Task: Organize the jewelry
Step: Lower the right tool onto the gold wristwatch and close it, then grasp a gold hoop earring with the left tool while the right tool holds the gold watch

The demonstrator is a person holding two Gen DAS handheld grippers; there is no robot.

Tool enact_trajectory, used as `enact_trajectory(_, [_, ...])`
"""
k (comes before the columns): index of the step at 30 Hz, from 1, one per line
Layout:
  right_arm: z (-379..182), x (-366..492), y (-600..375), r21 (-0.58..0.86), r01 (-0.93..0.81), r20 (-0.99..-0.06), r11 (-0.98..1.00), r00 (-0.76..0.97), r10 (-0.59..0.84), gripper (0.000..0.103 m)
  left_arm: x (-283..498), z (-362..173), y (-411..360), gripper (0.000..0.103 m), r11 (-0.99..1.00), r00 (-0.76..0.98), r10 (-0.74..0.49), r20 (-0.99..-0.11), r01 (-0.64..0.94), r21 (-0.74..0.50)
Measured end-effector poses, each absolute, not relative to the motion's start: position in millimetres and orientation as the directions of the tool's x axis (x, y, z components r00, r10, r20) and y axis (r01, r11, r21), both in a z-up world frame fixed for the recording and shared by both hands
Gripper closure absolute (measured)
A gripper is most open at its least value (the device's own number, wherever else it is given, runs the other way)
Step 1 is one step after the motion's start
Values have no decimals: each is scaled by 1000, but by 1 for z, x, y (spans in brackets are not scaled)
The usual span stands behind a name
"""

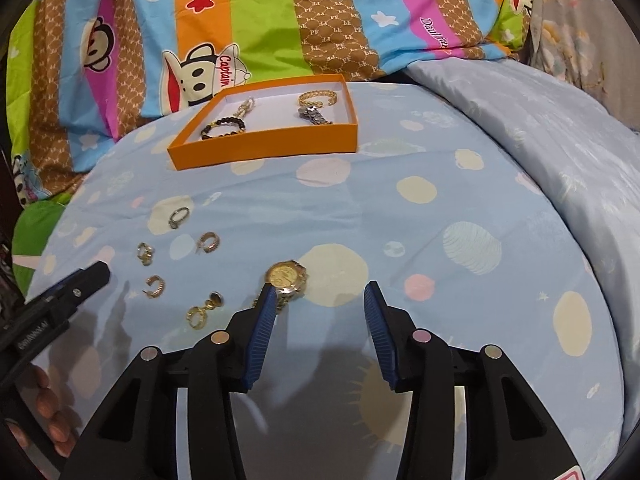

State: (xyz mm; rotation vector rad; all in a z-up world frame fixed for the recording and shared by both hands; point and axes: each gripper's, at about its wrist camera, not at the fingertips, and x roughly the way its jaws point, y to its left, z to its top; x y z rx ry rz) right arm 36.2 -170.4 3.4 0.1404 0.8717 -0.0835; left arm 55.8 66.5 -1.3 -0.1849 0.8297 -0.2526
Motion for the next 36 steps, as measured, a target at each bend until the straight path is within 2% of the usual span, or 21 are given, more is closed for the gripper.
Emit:
enact_trajectory(8, [-12, 53, -158, 102, 123, -785, 987, 619, 4, 59, 55, -2, 66, 48, 953, 650, -296, -700, 153, -260])
enact_trajectory(10, [-14, 54, -157, 94, 119, -781, 988, 625, -1, 65, 55, -2, 66, 48, 952, 646, -299, -702, 155, -264])
enact_trajectory(11, [-14, 55, -155, 84, 113, -779, 990, 627, -5, 76, 55, -2, 66, 46, 951, 643, -302, -704, 156, -266])
enact_trajectory(12, [-14, 55, -155, 80, 109, -778, 991, 629, -6, 81, 55, -2, 66, 45, 951, 642, -303, -704, 156, -267])
enact_trajectory(28, [-8, 33, -172, 73, 115, -747, 991, 664, -22, 82, 57, 0, 53, 44, 952, 627, -305, -717, 177, -250])
enact_trajectory(36, [-4, 28, -183, 81, 122, -737, 989, 676, -23, 82, 62, 11, 7, 44, 941, 630, -335, -701, 263, -213])
